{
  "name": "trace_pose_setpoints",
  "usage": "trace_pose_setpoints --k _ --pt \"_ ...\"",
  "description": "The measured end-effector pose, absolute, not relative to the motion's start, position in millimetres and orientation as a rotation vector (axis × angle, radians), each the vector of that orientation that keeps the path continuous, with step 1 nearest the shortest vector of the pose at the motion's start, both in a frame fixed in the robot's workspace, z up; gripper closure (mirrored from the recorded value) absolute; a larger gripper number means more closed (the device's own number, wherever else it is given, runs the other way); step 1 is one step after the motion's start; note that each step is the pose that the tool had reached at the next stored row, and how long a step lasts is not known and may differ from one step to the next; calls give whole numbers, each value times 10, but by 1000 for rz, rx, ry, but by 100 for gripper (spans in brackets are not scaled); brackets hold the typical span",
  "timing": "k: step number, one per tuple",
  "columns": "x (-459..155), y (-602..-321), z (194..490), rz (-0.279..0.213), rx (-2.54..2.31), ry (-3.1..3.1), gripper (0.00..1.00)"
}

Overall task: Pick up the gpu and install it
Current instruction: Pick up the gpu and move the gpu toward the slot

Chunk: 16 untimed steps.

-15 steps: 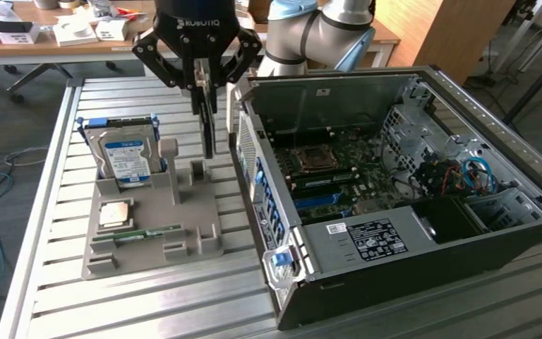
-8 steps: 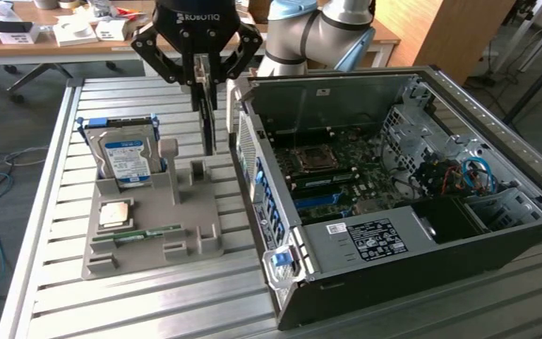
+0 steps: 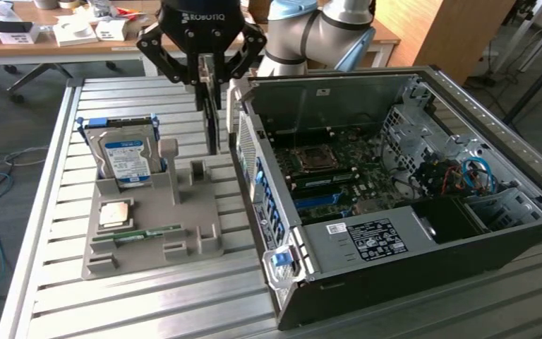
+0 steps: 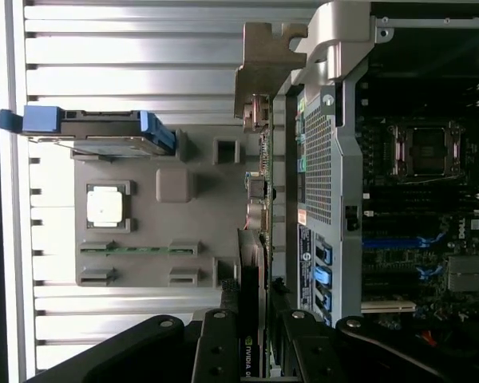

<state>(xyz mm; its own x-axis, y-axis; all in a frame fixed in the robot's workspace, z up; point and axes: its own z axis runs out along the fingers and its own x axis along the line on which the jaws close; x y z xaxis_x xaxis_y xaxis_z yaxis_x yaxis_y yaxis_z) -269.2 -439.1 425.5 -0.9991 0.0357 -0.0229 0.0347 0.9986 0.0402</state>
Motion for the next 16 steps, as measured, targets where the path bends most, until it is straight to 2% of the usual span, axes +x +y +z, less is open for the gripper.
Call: trace_pose_setpoints --k 16 --pt "-2320 -4391 4255 62 55 3117 74"
